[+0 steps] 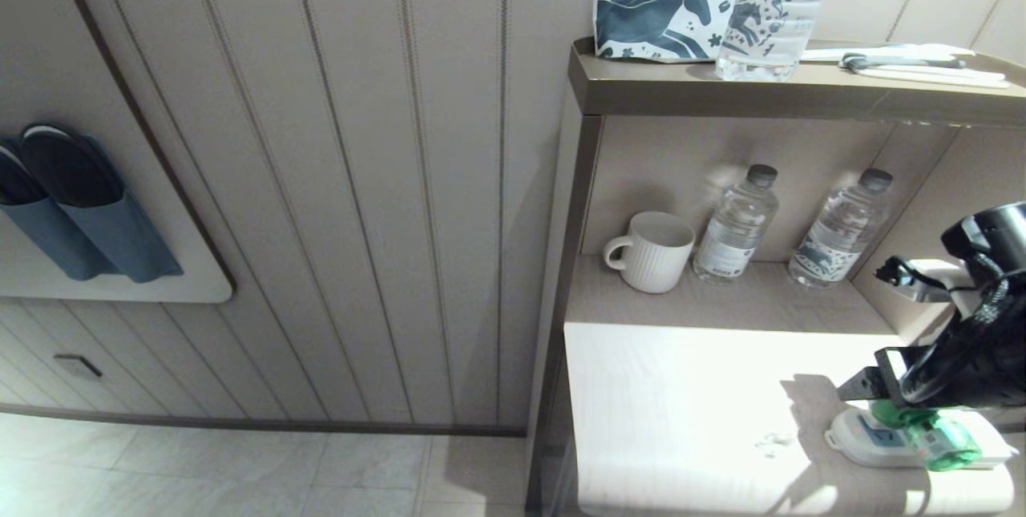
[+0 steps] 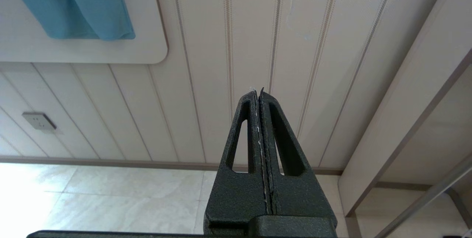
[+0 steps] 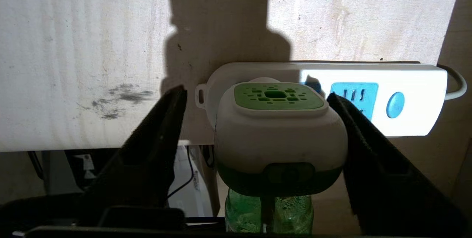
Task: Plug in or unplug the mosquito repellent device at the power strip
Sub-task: Hold the socket with your left hand and unplug it with your right hand
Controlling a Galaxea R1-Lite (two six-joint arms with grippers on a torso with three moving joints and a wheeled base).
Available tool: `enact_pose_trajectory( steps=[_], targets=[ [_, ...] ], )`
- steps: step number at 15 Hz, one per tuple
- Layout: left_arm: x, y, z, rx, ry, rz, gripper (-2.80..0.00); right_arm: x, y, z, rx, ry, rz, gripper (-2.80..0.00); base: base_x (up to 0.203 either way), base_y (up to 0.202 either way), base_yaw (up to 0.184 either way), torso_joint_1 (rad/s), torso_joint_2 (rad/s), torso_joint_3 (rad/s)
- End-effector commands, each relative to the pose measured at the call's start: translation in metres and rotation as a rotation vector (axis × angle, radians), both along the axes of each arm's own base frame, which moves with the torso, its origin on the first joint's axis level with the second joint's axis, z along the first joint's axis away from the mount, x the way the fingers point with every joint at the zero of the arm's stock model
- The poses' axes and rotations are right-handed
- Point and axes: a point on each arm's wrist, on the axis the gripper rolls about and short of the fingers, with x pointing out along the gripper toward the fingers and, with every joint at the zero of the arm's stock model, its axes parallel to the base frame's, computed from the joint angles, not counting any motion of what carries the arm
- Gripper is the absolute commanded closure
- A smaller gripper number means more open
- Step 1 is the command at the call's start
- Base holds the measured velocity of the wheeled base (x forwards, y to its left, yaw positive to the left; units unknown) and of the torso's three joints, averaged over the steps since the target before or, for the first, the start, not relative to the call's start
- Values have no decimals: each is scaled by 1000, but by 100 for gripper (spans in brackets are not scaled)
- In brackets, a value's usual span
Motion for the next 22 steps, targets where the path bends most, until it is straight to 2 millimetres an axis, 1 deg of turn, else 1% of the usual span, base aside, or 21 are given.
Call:
enact_pose_trajectory(
  steps=[1,6,9,12,16,18,22],
  targets=[
    [0,0,0,1,1,0,0,0,0,-1,0,7,1,0,0,0,0,0,0,0],
    [0,0,0,1,-1,0,0,2,0,-7,7,34,5,0,0,0,0,0,0,0],
    [0,0,0,1,-1,0,0,0,4,-2,13,16,16,0,0,0,0,0,0,0],
    [0,0,0,0,-1,0,0,-1,22,3,28,-6,65,0,0,0,0,0,0,0],
    [0,0,0,-1,-2,0,0,4,49,8,68,-26,116,0,0,0,0,0,0,0],
    [0,0,0,-1,-2,0,0,5,67,10,91,-23,153,0,0,0,0,0,0,0],
    [0,0,1,-1,-4,0,0,17,103,14,129,15,204,0,0,0,0,0,0,0]
  ],
)
